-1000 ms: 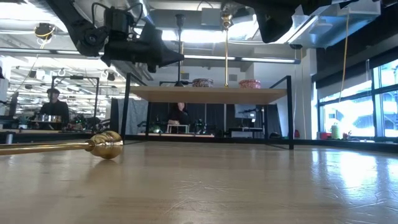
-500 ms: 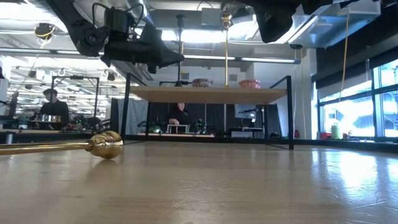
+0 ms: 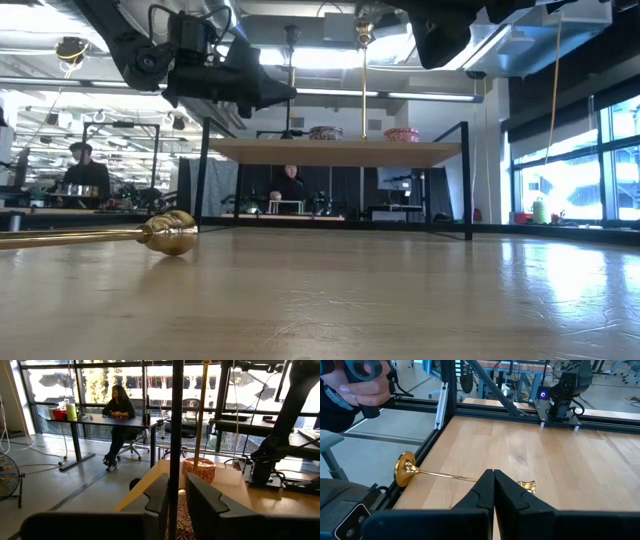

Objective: Pick & Place candle stick holders
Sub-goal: Put the black candle holder on the shelf, then put the blue scented candle on the shelf

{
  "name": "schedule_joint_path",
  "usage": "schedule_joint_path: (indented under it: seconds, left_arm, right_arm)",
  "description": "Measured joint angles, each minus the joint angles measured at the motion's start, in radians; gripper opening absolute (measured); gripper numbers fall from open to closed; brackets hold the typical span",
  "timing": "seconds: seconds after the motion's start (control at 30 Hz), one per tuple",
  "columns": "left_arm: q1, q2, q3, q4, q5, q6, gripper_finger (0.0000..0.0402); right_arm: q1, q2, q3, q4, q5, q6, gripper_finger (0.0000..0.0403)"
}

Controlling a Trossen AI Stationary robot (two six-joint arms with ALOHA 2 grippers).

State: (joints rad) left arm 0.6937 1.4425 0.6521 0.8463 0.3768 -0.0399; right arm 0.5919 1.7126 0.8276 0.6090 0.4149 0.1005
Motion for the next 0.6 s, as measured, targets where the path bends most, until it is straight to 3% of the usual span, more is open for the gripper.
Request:
schedule_joint_path:
  seconds: [0.17, 0.37, 0.6]
  left_arm:
    - [-0.013, 0.000, 0.000, 0.000, 0.000, 0.008, 0.0089]
    - [-0.014, -0.023, 0.000, -0.016, -0.005, 0.009, 0.0151]
    - [-0.014, -0.123, 0.001, -0.178, -0.088, 0.056, 0.0198]
  right_arm:
    - [0.000, 0.000, 0.000, -0.001, 0.000, 0.000, 0.0005]
    - [0.000, 0.000, 0.000, -0.004, 0.000, 0.000, 0.0005]
    - [0.000, 0.000, 0.000, -0.004, -0.001, 0.000, 0.0005]
